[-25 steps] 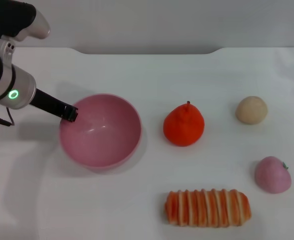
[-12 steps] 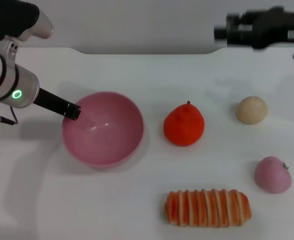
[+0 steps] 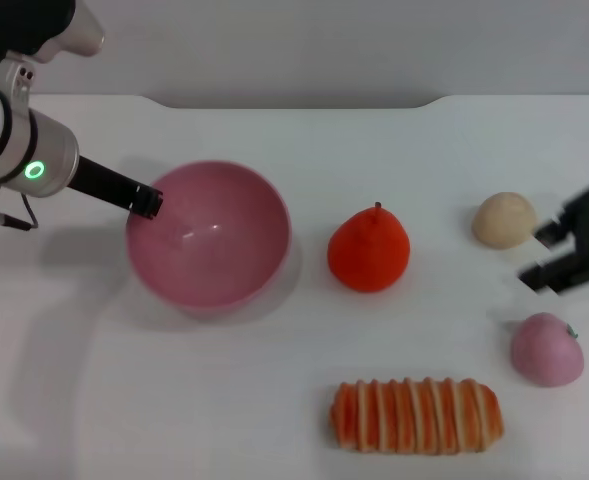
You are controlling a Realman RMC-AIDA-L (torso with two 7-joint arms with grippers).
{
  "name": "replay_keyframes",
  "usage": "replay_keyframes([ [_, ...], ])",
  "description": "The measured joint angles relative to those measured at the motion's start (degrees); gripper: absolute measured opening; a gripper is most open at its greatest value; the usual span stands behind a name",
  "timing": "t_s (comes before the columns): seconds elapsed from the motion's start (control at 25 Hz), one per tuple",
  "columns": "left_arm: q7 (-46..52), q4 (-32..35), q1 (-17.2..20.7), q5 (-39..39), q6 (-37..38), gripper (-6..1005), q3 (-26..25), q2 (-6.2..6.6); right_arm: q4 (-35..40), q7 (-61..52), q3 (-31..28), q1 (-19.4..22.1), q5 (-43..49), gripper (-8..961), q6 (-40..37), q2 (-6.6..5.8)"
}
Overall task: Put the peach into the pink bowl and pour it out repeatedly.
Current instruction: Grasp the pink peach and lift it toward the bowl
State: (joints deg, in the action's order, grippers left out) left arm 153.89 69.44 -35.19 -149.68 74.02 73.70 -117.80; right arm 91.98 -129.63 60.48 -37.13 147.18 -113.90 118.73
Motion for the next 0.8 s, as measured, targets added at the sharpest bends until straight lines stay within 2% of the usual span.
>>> replay_keyframes([
  [0.08,0.00,0.23,-0.15,0.01,-0.57,38,-0.03,0.02,-0.16,-0.46,2.56,0.72,3.50,521,0.02,0.20],
  [0.24,0.00,0.96,-0.54,0.61,-0.79,38,-0.05,0.00,-5.63,-0.69,5.55,1.50,6.51,508,1.70,0.29],
  [0.48,-0.07,0.97,-1.80,1.62,0.22,38,0.15,0.03,-14.33,-1.32,9.15,2.18,10.92,487,9.02,0.21],
  [0.8,-0.07,2.76,-2.86,1.69,2.65,39,0.40,-0.06,-20.99,-2.24,14.25,2.13,13.53,460,16.22,0.14],
])
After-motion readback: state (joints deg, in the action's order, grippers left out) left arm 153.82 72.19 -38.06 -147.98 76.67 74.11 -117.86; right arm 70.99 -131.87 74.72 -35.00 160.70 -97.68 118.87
